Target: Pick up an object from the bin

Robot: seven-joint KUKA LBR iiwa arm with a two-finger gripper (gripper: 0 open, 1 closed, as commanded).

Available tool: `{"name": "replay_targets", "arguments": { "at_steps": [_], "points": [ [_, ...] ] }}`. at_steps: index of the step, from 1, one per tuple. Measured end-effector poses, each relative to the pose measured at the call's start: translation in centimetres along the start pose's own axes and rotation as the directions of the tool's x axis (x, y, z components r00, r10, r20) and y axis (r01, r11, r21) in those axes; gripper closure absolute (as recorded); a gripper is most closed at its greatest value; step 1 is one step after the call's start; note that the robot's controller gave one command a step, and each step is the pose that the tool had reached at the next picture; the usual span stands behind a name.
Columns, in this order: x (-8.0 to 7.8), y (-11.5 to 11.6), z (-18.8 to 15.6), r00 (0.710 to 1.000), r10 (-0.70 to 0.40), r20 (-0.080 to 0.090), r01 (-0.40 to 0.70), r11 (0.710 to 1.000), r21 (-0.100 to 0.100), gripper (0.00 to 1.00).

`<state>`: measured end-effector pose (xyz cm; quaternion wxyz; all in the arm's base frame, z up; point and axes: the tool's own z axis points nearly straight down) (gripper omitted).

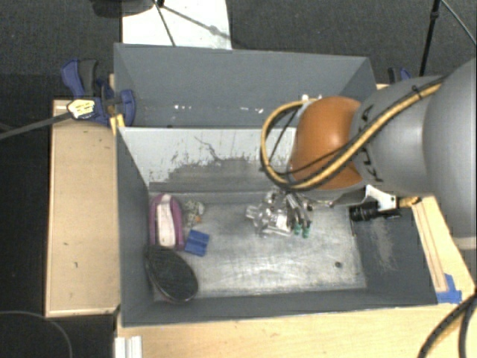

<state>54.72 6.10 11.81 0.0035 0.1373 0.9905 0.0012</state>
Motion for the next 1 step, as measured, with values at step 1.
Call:
{"name": "replay_targets", "arguments": {
  "at_steps": [1],
  "points": [
    [-0.29,0.13,-8.4,1.0,-0.008,0.003,0.008,1.0,-0.001,1.0]
  ]
}}
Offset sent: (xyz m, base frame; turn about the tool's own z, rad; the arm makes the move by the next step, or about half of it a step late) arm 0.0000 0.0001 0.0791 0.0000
